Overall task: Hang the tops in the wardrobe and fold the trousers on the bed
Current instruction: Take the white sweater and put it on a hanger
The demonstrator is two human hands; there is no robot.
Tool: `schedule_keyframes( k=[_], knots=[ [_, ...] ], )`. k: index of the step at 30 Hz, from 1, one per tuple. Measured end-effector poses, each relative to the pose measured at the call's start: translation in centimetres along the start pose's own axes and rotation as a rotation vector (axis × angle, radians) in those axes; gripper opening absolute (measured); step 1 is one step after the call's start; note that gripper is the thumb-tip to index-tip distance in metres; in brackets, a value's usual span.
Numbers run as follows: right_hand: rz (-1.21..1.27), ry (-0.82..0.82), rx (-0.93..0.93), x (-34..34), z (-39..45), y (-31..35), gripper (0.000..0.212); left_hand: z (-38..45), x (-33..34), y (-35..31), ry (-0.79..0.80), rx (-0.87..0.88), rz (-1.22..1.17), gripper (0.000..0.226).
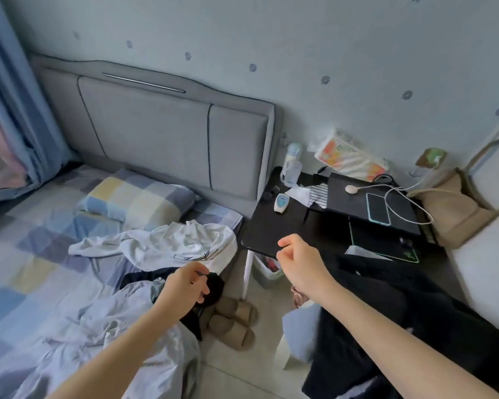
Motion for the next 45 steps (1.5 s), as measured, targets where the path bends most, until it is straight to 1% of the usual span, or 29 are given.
schedule_keyframes(
  k=[4, 7, 11, 14, 20, 22, 26, 29, 31, 32, 34, 36, 37, 38, 40, 42, 44, 45],
  knots=[
    [-0.067, 0.111, 0.011, 8.7, 4.6, 2.4, 0.024, 4.5, -4.2, 7.8, -0.032, -0.186, -0.108, 0.02],
    [-0.143, 0.177, 0.04, 14.8, 8.1, 3.0, 0.024, 8.2, -7.1, 13.0, -0.086, -0.316, -0.136, 0.017],
    [-0.2, 0.245, 0.082, 20.2, 11.7, 2.2, 0.024, 12.1, -8.4, 17.1, -0.128, -0.434, -0.144, 0.017],
    [-0.218, 0.316, 0.134, 23.8, 14.5, 0.9, 0.024, 15.1, -7.9, 19.5, -0.11, -0.488, -0.097, 0.014],
    [-0.284, 0.419, 0.211, 31.6, 22.1, -3.7, 0.025, 22.2, -3.8, 23.6, -0.004, -0.565, 0.01, 0.02],
    [-0.299, 0.444, 0.244, 34.9, 25.6, -5.7, 0.028, 25.5, -1.7, 24.6, 0.047, -0.579, 0.056, 0.021],
    [-0.312, 0.518, 0.294, 42.2, 33.6, -10.2, 0.025, 33.6, 3.3, 28.1, 0.117, -0.596, 0.138, 0.028],
    [-0.332, 0.559, 0.314, 47.9, 39.4, -13.6, 0.028, 39.1, 7.0, 31.3, 0.119, -0.604, 0.165, 0.029],
    [-0.367, 0.555, 0.364, 51.4, 42.4, -16.2, 0.02, 41.6, 9.6, 33.7, 0.11, -0.651, 0.132, 0.03],
    [-0.37, 0.52, 0.414, 52.3, 43.4, -17.3, 0.027, 42.1, 10.6, 34.5, 0.11, -0.683, 0.104, 0.031],
    [-0.377, 0.489, 0.512, 55.4, 44.8, -20.6, 0.051, 43.0, 13.9, 37.5, 0.13, -0.749, 0.073, 0.035],
    [-0.391, 0.523, 0.55, 57.6, 44.7, -22.7, 0.066, 43.0, 16.4, 39.5, 0.161, -0.78, 0.055, 0.038],
    [-0.443, 0.562, 0.53, 59.0, 44.5, -23.9, 0.07, 42.7, 17.8, 40.7, 0.173, -0.799, 0.044, 0.038],
    [-0.515, 0.609, 0.467, 60.3, 44.5, -24.6, 0.069, 42.4, 19.0, 41.6, 0.191, -0.812, 0.028, 0.039],
    [-0.643, 0.669, 0.297, 62.5, 44.5, -25.5, 0.056, 41.9, 20.9, 42.8, 0.223, -0.834, -0.005, 0.042],
    [-0.684, 0.665, 0.177, 64.0, 44.9, -25.8, 0.039, 41.6, 22.2, 43.8, 0.246, -0.84, -0.032, 0.046],
    [-0.674, 0.666, 0.138, 64.6, 45.1, -25.9, 0.028, 41.2, 22.8, 44.4, 0.254, -0.86, -0.055, 0.053],
    [-0.666, 0.69, 0.136, 64.7, 45.1, -25.9, 0.027, 41.0, 23.0, 44.5, 0.261, -0.868, -0.064, 0.058]
  ],
)
Point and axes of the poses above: each hand's wrist, its own z-axis towards the middle knuckle, its own x-axis out of the palm, y = z × x, the point moved 10 cm from there along z, towards the middle knuckle, and after that the axes turned 9 degrees about -y, right-handed, at the moved point
